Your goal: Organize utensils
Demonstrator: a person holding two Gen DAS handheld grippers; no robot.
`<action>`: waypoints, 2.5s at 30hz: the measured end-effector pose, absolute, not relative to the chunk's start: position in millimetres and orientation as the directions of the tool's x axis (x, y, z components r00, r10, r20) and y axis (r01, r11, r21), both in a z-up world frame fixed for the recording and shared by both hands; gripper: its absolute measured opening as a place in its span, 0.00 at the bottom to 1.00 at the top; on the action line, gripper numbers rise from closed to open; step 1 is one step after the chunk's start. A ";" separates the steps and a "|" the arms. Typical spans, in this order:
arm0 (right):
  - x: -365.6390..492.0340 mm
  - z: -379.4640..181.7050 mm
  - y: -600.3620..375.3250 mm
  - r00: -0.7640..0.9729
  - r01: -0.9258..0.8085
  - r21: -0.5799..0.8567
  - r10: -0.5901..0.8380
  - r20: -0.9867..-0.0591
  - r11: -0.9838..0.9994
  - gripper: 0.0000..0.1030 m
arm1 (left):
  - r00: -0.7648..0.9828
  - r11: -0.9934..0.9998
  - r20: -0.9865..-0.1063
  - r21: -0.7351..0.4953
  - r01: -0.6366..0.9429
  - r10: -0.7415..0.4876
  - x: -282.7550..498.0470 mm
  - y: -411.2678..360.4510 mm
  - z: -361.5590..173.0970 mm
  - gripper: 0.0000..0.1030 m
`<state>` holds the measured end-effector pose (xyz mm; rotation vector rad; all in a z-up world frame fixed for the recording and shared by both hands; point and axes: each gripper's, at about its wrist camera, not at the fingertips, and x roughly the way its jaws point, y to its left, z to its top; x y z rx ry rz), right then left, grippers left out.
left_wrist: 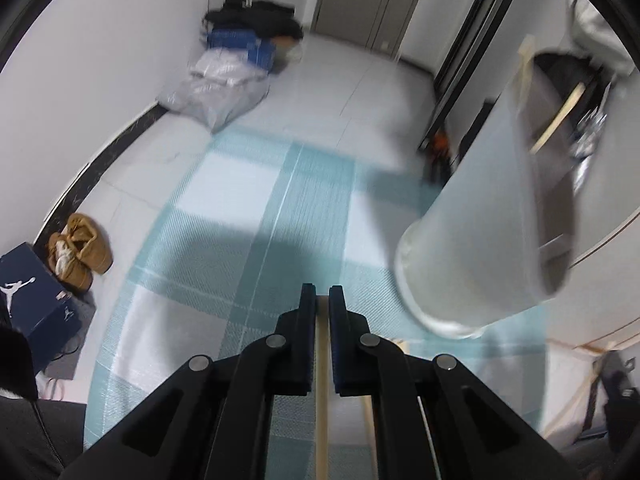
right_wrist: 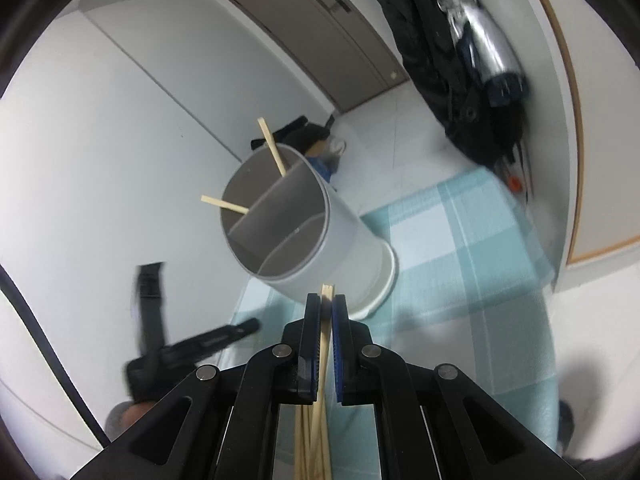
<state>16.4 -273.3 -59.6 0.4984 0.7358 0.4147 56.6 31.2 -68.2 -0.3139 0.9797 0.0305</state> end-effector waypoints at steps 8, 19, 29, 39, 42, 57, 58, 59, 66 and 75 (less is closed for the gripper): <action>-0.1 -34.2 -254.6 0.736 -0.255 0.471 0.486 -0.472 0.844 0.04 | 0.686 0.940 -0.711 -0.319 -0.120 -0.154 32.7 34.6 -26.3 0.03; -13.2 -18.3 -242.0 0.809 -0.250 0.343 0.390 -0.439 0.905 0.04 | 0.748 0.968 -0.644 -0.251 -0.006 -0.162 0.3 22.5 6.0 0.03; -24.6 -10.1 -232.6 0.837 -0.252 0.274 0.351 -0.419 0.928 0.04 | 0.750 0.974 -0.643 -0.225 0.011 -0.157 -19.6 8.6 14.9 0.03; -28.2 -3.2 -224.7 0.840 -0.266 0.248 0.350 -0.414 0.932 0.04 | 0.768 0.974 -0.617 -0.221 0.040 -0.171 -26.9 9.8 27.8 0.03; -24.8 -1.4 -224.8 0.838 -0.262 0.262 0.354 -0.416 0.929 0.04 | 0.773 0.972 -0.609 -0.229 0.045 -0.179 -26.5 11.4 30.9 0.03; -5.3 39.2 -223.9 0.864 -0.286 0.235 0.356 -0.357 0.929 0.04 | 0.759 0.934 -0.574 -0.336 0.124 -0.307 -4.6 15.4 70.7 0.03; -2.4 43.1 -224.2 0.864 -0.287 0.235 0.356 -0.355 0.929 0.04 | 0.762 0.932 -0.569 -0.339 0.127 -0.311 -2.0 14.9 75.4 0.03; 1.9 48.4 -224.2 0.863 -0.291 0.235 0.361 -0.354 0.927 0.04 | 0.765 0.931 -0.563 -0.340 0.131 -0.313 0.6 14.3 79.4 0.03; 21.8 89.4 -219.9 0.865 -0.330 0.218 0.387 -0.320 0.919 0.04 | 0.769 0.912 -0.530 -0.378 0.162 -0.356 31.1 12.2 109.0 0.03; 66.4 137.8 -218.4 0.886 -0.340 0.176 0.378 -0.268 0.924 0.04 | 0.781 0.898 -0.498 -0.404 0.174 -0.376 72.1 15.5 141.7 0.03</action>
